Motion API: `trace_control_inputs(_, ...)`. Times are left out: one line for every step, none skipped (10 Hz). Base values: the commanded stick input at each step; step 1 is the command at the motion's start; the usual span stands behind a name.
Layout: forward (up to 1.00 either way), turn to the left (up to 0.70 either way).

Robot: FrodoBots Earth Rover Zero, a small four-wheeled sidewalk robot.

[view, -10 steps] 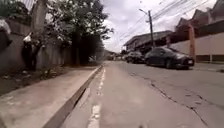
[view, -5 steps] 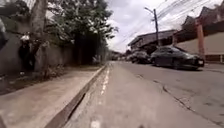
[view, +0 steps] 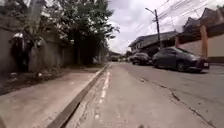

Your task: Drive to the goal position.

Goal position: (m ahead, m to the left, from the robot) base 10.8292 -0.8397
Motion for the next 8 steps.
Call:
trace_control_inputs(0.70,0.00)
trace_control_inputs(0.70,0.00)
trace_control_inputs(0.70,0.00)
trace_control_inputs(0.70,0.00)
trace_control_inputs(0.70,0.00)
trace_control_inputs(0.70,0.00)
trace_control_inputs(0.70,0.00)
trace_control_inputs(0.70,0.00)
